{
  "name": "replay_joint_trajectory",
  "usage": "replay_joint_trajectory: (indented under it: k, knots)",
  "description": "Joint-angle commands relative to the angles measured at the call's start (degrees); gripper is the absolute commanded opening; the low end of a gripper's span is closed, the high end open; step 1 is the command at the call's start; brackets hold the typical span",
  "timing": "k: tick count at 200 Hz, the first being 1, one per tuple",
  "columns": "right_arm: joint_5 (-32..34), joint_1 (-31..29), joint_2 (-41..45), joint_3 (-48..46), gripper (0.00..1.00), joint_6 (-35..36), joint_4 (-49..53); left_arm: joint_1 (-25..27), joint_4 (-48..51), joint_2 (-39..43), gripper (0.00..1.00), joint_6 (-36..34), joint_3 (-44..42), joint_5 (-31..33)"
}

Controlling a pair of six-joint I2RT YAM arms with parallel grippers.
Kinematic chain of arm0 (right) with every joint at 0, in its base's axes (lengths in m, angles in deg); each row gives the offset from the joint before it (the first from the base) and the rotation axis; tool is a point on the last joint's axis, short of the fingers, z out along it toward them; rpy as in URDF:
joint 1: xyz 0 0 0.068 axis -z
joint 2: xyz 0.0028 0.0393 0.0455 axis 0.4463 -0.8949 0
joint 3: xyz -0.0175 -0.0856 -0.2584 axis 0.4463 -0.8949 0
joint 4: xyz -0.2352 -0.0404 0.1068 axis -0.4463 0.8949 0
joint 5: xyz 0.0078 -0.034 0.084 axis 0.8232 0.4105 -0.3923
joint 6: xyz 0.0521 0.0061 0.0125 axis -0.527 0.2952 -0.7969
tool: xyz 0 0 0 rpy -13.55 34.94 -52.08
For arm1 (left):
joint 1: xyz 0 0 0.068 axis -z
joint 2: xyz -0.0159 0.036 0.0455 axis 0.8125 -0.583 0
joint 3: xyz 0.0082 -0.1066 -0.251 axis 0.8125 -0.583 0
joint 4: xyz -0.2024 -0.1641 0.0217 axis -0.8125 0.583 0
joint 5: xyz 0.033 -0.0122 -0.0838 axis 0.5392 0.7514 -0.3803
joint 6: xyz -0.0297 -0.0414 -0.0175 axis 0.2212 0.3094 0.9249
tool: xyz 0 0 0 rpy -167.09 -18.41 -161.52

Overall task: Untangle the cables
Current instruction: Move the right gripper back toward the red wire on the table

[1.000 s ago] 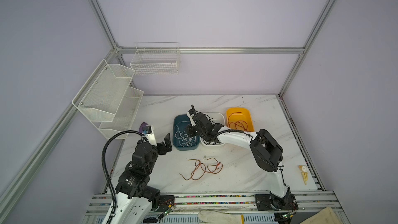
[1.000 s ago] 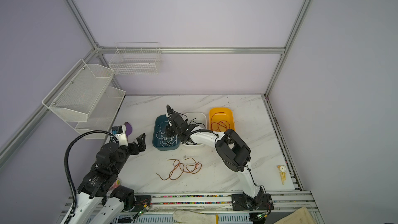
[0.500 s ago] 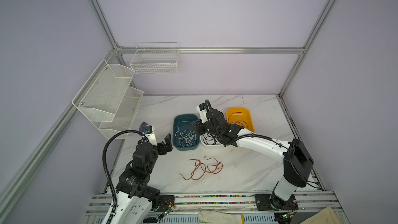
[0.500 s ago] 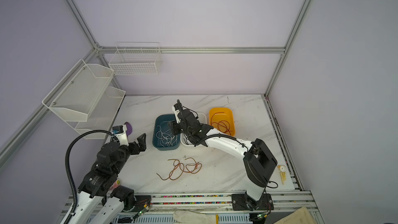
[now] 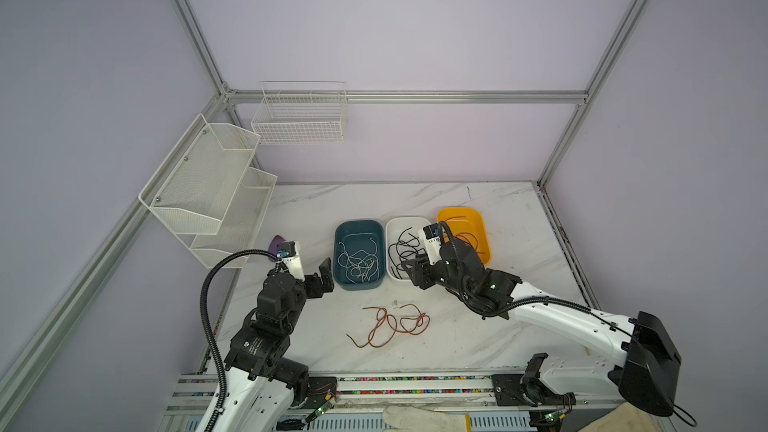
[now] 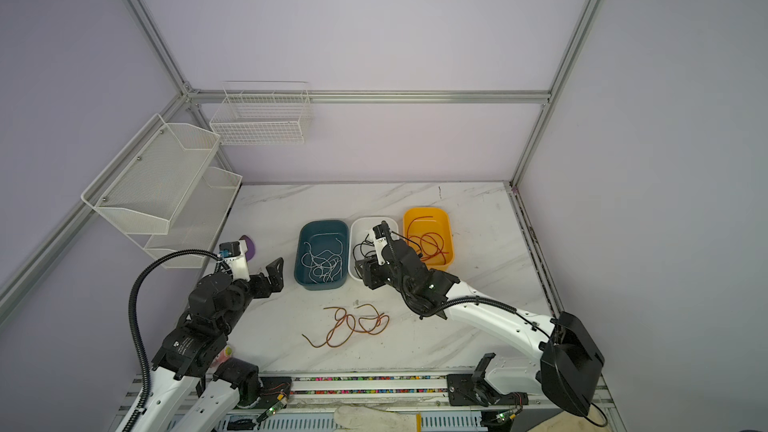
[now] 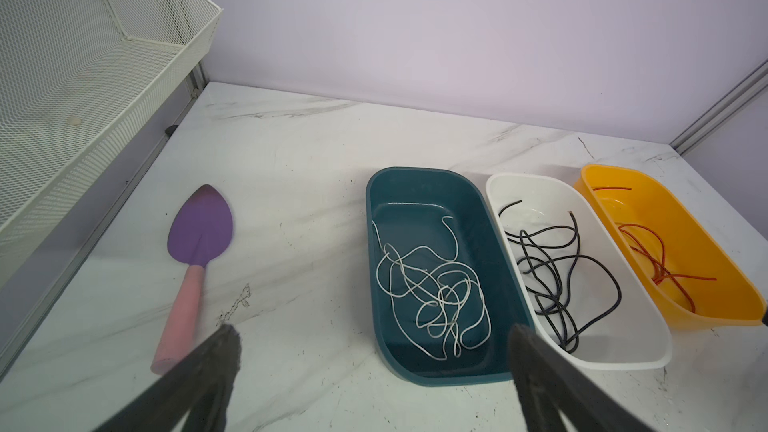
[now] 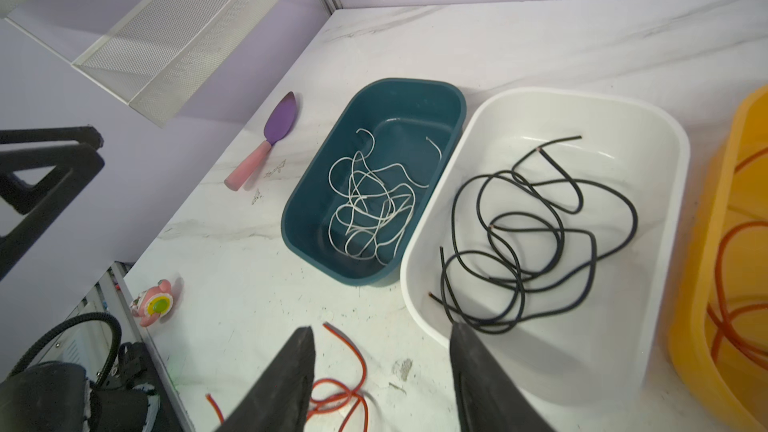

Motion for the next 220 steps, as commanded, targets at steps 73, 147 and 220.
replay_joint_trajectory:
  k: [73, 147, 220]
  knots:
    - [-4.1, -3.3, 10.0, -14.5, 0.79, -4.0, 4.6, 0.3, -2.3, -0.8, 1.00, -0.1, -2.5, -1.2]
    - [3.0, -9.5, 4.6, -16.2, 0.70, -7.8, 3.4, 0.3, -2.4, -1.3, 1.00, -0.1, -2.5, -2.2]
    - [6.4, -10.4, 2.4, -16.2, 0.62, -7.6, -1.1, 0.4, -2.5, -1.6, 1.00, 0.0, -2.5, -2.7]
